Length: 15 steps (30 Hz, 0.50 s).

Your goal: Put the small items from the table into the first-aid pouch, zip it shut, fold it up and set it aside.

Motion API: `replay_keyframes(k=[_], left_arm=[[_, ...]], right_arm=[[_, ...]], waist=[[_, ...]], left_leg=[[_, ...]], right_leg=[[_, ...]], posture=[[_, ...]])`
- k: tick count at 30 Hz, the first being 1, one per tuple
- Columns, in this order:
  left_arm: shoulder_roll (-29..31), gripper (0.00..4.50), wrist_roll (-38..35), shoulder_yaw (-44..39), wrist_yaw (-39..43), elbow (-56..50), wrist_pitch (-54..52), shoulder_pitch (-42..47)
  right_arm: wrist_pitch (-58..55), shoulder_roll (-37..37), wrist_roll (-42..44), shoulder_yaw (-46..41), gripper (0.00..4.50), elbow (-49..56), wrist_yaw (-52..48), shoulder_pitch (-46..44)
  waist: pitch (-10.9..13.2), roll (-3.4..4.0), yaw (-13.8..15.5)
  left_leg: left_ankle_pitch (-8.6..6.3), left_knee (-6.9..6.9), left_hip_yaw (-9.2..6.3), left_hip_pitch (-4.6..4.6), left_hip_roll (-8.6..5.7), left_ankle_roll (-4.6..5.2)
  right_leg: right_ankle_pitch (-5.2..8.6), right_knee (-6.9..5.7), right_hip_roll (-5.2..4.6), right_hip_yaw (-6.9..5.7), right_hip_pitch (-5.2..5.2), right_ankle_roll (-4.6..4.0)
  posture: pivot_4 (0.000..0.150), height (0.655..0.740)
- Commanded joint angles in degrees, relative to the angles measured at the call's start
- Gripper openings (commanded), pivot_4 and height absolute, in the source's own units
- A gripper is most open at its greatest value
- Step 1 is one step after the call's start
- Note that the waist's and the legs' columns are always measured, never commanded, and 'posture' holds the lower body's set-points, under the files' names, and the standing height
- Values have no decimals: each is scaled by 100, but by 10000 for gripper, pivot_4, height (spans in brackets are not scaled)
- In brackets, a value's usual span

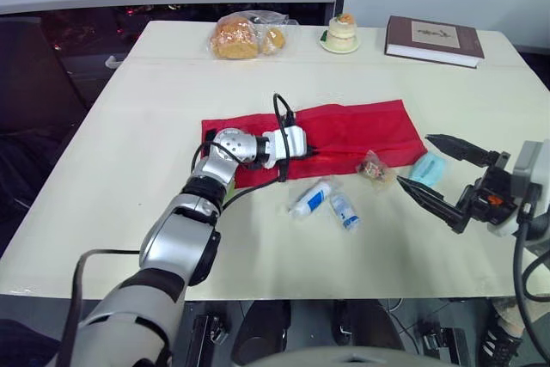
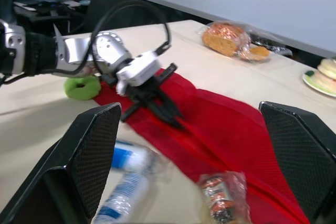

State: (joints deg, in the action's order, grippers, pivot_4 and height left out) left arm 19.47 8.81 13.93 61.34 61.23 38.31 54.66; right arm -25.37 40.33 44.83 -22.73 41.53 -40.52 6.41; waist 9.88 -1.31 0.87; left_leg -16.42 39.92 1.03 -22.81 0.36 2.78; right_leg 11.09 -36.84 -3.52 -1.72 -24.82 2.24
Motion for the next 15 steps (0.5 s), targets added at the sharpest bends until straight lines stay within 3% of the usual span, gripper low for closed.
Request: replay_keyframes(k=[1,15], left_arm=[[111,327,-26,-19,34,-27,531,90],[275,327,-357,-81,939,187,1362,-58]], right_arm=[[66,48,134,-261,45000,197,42,55],[12,158,226,-270,45000,224,60,122]], waist=[[0,0,0],[0,0,-2]], left_leg=[[0,0,0,0,0,0],[-1,6,0,0,1,2]], right_leg=[[0,0,0,0,0,0],[-1,0,0,-1,3,1]], posture=[[1500,7289],[1500,7289]])
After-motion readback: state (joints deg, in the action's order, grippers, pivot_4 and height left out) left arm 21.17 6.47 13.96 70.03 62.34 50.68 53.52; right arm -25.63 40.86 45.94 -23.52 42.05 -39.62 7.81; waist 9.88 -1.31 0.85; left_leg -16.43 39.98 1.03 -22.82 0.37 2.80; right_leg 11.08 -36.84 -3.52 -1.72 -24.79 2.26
